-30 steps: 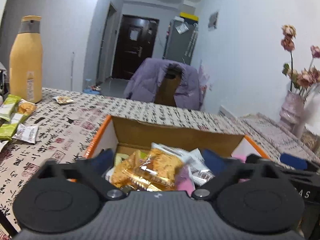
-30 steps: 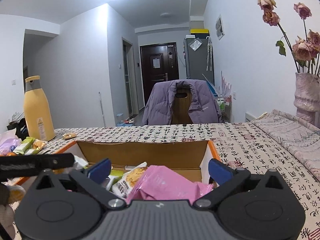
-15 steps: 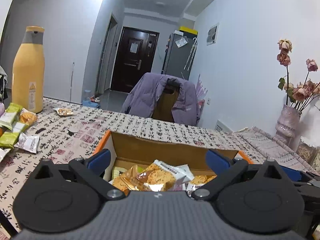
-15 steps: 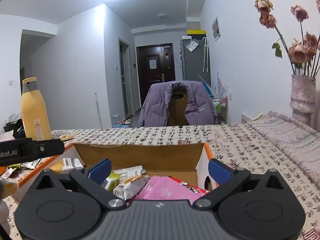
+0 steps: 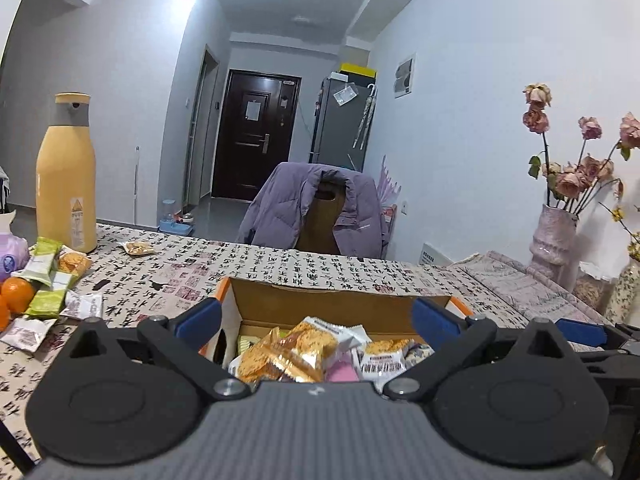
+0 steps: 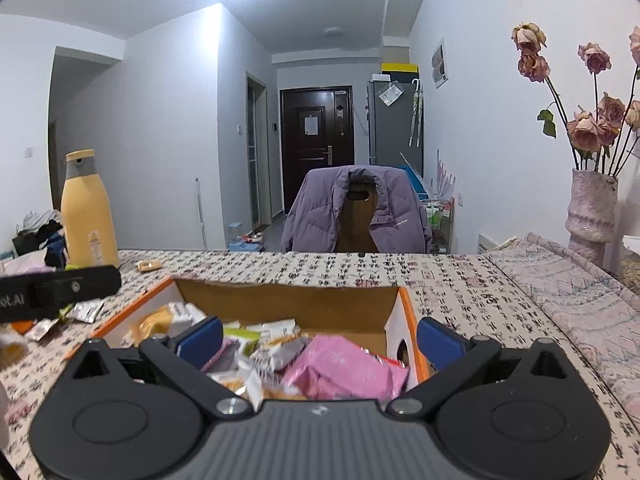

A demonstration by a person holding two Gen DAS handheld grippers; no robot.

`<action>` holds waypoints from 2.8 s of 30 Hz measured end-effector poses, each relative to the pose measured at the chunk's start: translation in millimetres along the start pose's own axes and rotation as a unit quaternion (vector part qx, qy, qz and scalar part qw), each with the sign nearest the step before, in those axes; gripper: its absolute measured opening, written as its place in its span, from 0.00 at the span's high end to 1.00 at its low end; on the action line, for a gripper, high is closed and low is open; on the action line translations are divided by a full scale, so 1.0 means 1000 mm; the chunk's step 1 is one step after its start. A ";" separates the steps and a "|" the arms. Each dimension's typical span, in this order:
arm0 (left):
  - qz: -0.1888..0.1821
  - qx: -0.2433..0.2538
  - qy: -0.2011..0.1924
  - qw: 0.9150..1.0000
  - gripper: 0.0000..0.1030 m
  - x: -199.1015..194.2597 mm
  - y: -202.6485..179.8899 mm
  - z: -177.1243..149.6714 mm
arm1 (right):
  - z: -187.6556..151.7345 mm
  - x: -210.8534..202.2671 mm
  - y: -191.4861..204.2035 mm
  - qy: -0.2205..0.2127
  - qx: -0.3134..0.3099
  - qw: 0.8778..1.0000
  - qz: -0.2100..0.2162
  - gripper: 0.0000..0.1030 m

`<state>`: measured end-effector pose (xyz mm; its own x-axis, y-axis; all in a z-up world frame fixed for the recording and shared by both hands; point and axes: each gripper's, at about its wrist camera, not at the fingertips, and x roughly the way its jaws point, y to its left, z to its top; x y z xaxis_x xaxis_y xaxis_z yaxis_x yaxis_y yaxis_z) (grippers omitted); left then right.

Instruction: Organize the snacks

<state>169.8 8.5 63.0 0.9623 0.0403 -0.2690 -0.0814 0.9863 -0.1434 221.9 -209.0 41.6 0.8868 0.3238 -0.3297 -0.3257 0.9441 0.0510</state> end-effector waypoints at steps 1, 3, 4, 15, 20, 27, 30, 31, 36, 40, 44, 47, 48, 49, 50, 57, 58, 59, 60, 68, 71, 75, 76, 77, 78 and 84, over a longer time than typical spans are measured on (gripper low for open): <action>-0.002 0.003 0.000 1.000 0.00 -0.005 0.000 -0.001 | -0.002 -0.006 0.001 0.001 -0.002 1.000 0.001 0.00; -0.006 0.011 0.003 1.000 0.00 -0.017 0.000 -0.005 | -0.008 -0.018 0.001 0.005 -0.003 1.000 0.002 0.00; -0.008 0.016 0.004 1.000 0.00 -0.022 0.000 -0.008 | -0.011 -0.024 0.001 0.008 -0.003 1.000 0.004 0.00; -0.019 0.036 0.037 0.999 0.00 -0.066 0.007 -0.047 | -0.056 -0.064 0.001 0.049 0.008 0.999 0.015 0.00; -0.016 0.040 0.066 0.997 0.00 -0.075 0.012 -0.068 | -0.076 -0.074 -0.003 0.064 0.015 0.998 0.013 0.00; -0.018 0.049 0.095 0.994 0.00 -0.079 0.009 -0.088 | -0.092 -0.084 -0.006 0.073 0.018 0.997 0.014 0.00; -0.022 0.052 0.101 0.993 0.00 -0.079 0.006 -0.091 | -0.096 -0.085 -0.006 0.081 0.023 0.996 0.015 0.00; -0.023 0.054 0.103 0.993 0.00 -0.079 0.005 -0.092 | -0.098 -0.085 -0.006 0.083 0.024 0.996 0.015 0.00; -0.025 0.058 0.108 0.992 0.00 -0.079 0.001 -0.095 | -0.101 -0.086 -0.007 0.087 0.031 0.996 0.018 0.00; -0.026 0.057 0.106 0.992 0.00 -0.082 0.002 -0.096 | -0.101 -0.088 -0.005 0.085 0.030 0.996 0.018 0.00; -0.027 0.051 0.106 0.993 0.00 -0.083 0.004 -0.097 | -0.100 -0.090 -0.005 0.083 0.030 0.996 0.016 0.00; -0.028 0.051 0.107 0.993 0.00 -0.084 0.004 -0.097 | -0.100 -0.091 -0.004 0.084 0.031 0.996 0.014 0.00; -0.029 0.049 0.107 0.993 0.00 -0.084 0.005 -0.097 | -0.100 -0.091 -0.004 0.084 0.030 0.996 0.014 0.00; -0.030 0.048 0.107 0.993 0.00 -0.084 0.005 -0.097 | -0.101 -0.091 -0.004 0.085 0.030 0.996 0.013 0.00; -0.030 0.047 0.107 0.993 0.00 -0.084 0.006 -0.097 | -0.101 -0.091 -0.004 0.086 0.029 0.996 0.013 0.00; -0.029 0.045 0.110 0.992 0.00 -0.083 0.006 -0.099 | -0.102 -0.090 -0.002 0.088 0.028 0.996 0.014 0.00; -0.029 0.045 0.110 0.993 0.00 -0.083 0.006 -0.099 | -0.103 -0.090 -0.002 0.088 0.027 0.996 0.014 0.00; -0.030 0.045 0.109 0.993 0.00 -0.083 0.006 -0.099 | -0.103 -0.090 -0.002 0.089 0.027 0.996 0.015 0.00; -0.029 0.045 0.109 0.993 0.00 -0.083 0.006 -0.099 | -0.103 -0.091 -0.002 0.089 0.027 0.996 0.015 0.00; -0.031 0.046 0.111 0.992 0.00 -0.084 0.005 -0.100 | -0.103 -0.091 -0.002 0.089 0.027 0.996 0.015 0.00; -0.031 0.046 0.111 0.992 0.00 -0.084 0.005 -0.100 | -0.103 -0.091 -0.002 0.089 0.026 0.996 0.015 0.00; -0.031 0.044 0.112 0.992 0.00 -0.084 0.005 -0.100 | -0.103 -0.091 -0.002 0.089 0.026 0.996 0.015 0.00; -0.031 0.044 0.112 0.992 0.00 -0.084 0.005 -0.100 | -0.103 -0.091 -0.002 0.089 0.027 0.996 0.015 0.00; -0.031 0.045 0.112 0.992 0.00 -0.084 0.005 -0.101 | -0.103 -0.091 -0.002 0.089 0.027 0.996 0.015 0.00; -0.031 0.044 0.112 0.992 0.00 -0.084 0.005 -0.101 | -0.103 -0.091 -0.002 0.089 0.026 0.996 0.015 0.00; -0.031 0.044 0.112 0.992 0.00 -0.084 0.005 -0.101 | -0.103 -0.091 -0.001 0.089 0.026 0.996 0.015 0.00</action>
<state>62.0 -6.0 -11.6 0.8819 -0.0486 -0.4689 0.0097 0.9963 -0.0850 108.2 -246.2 -25.5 0.8031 0.3401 -0.4892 -0.3293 0.9377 0.1113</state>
